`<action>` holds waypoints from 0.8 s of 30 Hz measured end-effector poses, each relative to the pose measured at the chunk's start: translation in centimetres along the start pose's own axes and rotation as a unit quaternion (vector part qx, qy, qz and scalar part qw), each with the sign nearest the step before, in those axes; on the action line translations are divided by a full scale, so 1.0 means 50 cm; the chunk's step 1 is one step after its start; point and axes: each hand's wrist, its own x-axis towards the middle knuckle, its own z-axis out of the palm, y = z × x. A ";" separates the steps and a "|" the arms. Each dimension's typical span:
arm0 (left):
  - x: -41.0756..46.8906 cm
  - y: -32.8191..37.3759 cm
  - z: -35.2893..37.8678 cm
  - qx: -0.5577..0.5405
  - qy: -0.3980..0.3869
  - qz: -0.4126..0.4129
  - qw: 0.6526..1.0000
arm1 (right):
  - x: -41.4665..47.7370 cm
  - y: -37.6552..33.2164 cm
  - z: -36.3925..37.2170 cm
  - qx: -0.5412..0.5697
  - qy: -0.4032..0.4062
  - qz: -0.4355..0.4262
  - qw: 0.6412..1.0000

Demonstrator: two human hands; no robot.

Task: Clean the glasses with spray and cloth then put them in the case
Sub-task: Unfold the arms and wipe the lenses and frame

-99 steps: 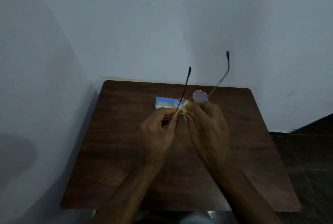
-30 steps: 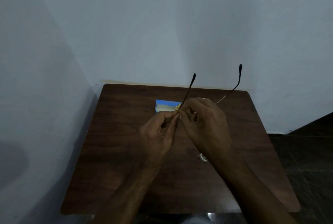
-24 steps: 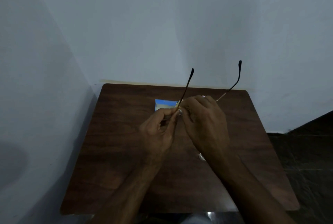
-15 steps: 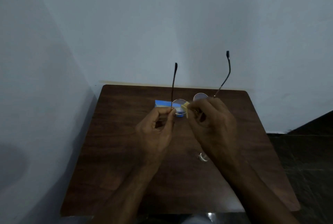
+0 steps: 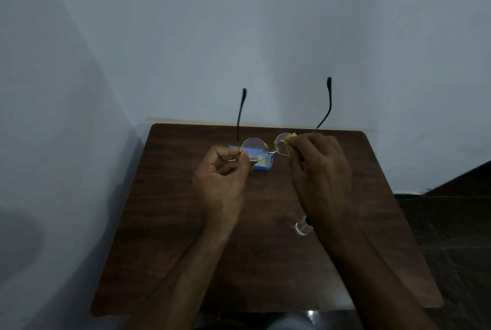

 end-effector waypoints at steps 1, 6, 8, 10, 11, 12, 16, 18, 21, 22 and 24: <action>-0.001 0.001 0.000 -0.004 -0.003 -0.006 1.000 | 0.001 0.002 0.005 -0.009 -0.014 0.003 1.000; -0.005 0.001 0.003 -0.007 0.006 -0.009 1.000 | -0.003 -0.016 0.012 -0.009 -0.055 0.003 0.998; -0.008 0.003 0.003 -0.003 0.009 -0.006 1.000 | -0.014 -0.014 0.013 -0.018 -0.066 0.001 0.998; -0.012 0.003 0.001 0.006 0.006 0.001 1.000 | -0.013 -0.003 0.011 -0.026 -0.060 0.013 0.998; -0.014 0.003 0.000 0.014 0.006 0.005 1.000 | -0.008 0.004 0.011 -0.029 -0.053 0.023 0.998; -0.016 0.002 0.000 0.024 0.007 0.011 1.000 | -0.002 0.006 0.012 -0.031 -0.046 0.030 0.998; -0.017 0.005 0.000 0.046 0.006 0.048 0.998 | 0.001 -0.016 0.017 -0.025 -0.054 0.018 0.998; -0.015 0.009 -0.001 0.050 0.013 0.060 0.997 | -0.007 -0.023 0.014 -0.030 -0.055 0.009 0.998; -0.016 0.013 -0.007 0.049 0.012 0.085 0.995 | -0.002 -0.014 0.012 -0.033 -0.047 0.032 0.998; -0.019 0.015 -0.009 0.050 0.008 0.098 0.994 | 0.004 -0.012 0.013 -0.029 -0.041 0.039 0.998; -0.023 0.019 -0.009 0.047 0.000 0.125 0.991 | 0.015 -0.016 0.015 -0.023 -0.028 0.039 0.999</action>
